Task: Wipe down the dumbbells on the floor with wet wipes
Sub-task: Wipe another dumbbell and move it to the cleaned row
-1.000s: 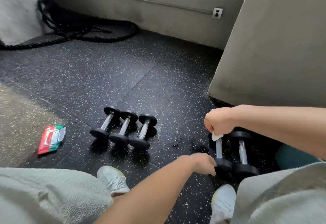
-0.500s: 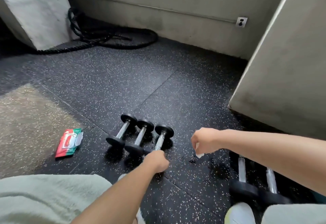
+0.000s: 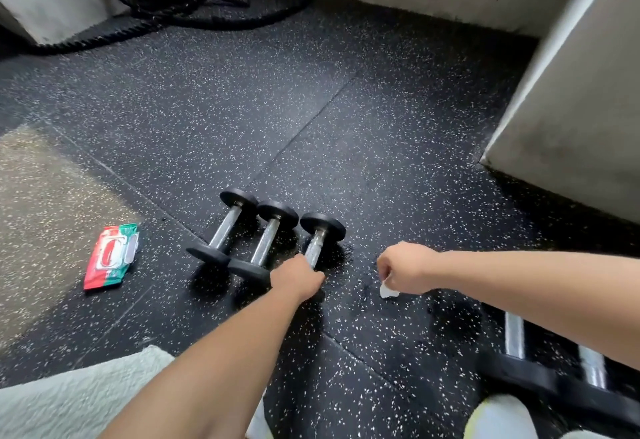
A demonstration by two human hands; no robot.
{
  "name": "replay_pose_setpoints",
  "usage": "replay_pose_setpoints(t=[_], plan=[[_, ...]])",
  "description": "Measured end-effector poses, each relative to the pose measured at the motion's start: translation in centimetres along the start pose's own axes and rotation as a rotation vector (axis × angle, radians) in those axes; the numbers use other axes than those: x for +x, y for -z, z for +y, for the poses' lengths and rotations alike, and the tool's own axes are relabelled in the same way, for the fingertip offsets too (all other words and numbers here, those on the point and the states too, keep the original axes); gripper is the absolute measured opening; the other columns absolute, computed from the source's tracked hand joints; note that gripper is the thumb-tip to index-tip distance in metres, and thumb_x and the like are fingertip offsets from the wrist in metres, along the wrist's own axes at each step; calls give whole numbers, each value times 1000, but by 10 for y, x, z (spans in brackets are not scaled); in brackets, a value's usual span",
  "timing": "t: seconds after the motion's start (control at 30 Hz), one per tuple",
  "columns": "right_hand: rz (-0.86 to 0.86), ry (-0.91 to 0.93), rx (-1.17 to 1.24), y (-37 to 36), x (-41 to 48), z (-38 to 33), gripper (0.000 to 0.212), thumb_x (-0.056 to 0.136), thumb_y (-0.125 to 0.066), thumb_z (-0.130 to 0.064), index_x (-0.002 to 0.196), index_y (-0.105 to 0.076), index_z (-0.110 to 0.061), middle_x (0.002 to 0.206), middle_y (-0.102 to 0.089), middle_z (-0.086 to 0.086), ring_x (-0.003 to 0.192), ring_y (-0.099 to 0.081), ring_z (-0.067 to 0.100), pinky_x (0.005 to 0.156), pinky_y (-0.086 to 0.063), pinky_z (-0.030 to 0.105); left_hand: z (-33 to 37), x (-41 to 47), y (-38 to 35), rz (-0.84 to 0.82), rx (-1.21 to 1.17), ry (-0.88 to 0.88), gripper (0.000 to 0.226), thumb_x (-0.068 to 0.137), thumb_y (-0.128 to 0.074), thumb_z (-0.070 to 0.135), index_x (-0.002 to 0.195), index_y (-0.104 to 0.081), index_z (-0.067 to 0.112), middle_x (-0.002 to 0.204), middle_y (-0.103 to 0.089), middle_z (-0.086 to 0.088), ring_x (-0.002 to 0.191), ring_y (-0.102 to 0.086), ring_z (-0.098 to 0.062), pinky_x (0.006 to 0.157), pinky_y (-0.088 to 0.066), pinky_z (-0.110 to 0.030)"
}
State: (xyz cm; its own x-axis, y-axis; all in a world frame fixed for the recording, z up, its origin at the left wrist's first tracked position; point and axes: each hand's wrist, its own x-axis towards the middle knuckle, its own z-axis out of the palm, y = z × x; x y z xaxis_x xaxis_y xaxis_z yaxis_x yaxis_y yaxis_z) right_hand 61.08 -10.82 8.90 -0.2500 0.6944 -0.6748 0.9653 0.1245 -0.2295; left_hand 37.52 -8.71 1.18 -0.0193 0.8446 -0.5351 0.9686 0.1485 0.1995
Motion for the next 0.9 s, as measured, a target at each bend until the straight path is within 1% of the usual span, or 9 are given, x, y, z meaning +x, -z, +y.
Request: replay_pose_setpoints(t=[0.07,0.2,0.3,0.4,0.53,0.6,0.73,0.8,0.9], plan=[[26,5,55,-6,12,0,22,90,-57,-16,102,-74,-25,101,-73,-5,86,-66,18,69,-52,26,5,9,-4,33,27,32,24,93,-60,36,105,-57,15,101,-67,-3,87,-59,-26,75,-47,-33],[124,-19,199,-14,35,-9,17,88,-61,-20,95,-74,-27,97,-74,-8,90,-69,18,83,-60,34,6,21,-9,41,16,72,18,90,-62,23,104,-62,13,94,-66,-4,87,-62,-28,70,-47,-33],[245,-79,367,-16,47,-17,9,90,-66,-27,95,-72,-30,98,-74,-8,82,-70,17,79,-59,34,7,20,-17,73,-23,70,11,91,-60,23,98,-58,15,96,-67,-5,93,-65,-31,71,-45,-34],[392,-192,531,-20,56,-22,3,90,-71,-31,93,-72,-30,91,-67,-9,74,-66,14,65,-49,26,8,16,-33,103,-84,70,14,89,-61,29,94,-58,16,98,-71,-5,93,-67,-31,70,-46,-35],[547,-287,709,-35,73,-36,9,90,-71,-36,92,-74,-29,84,-67,-13,77,-66,14,69,-52,29,8,15,-44,138,-86,66,17,91,-58,33,99,-60,18,98,-69,-4,86,-62,-28,69,-44,-35],[640,-276,695,-47,83,-41,13,91,-69,-42,88,-71,-29,80,-69,-13,75,-65,15,68,-52,30,8,18,-45,135,-83,63,17,89,-57,33,100,-59,19,99,-69,-4,87,-62,-29,70,-44,-36],[773,-73,473,-65,106,-52,15,95,-66,-29,83,-58,-23,83,-59,-6,72,-56,21,60,-43,35,7,21,-47,123,-118,76,23,78,-52,32,96,-59,19,96,-69,-4,91,-66,-31,75,-50,-38],[830,-10,457,-64,119,-59,13,95,-63,-26,86,-61,-18,87,-58,-4,74,-56,23,60,-39,35,7,21,-48,135,-126,72,25,74,-50,32,94,-58,18,95,-69,-4,90,-66,-31,76,-52,-39],[916,9,436,-67,140,-66,17,98,-60,-29,88,-65,-16,91,-56,-1,76,-54,22,60,-35,32,4,24,-53,180,-118,53,26,82,-50,39,94,-58,18,95,-70,-4,93,-66,-32,80,-53,-40]])
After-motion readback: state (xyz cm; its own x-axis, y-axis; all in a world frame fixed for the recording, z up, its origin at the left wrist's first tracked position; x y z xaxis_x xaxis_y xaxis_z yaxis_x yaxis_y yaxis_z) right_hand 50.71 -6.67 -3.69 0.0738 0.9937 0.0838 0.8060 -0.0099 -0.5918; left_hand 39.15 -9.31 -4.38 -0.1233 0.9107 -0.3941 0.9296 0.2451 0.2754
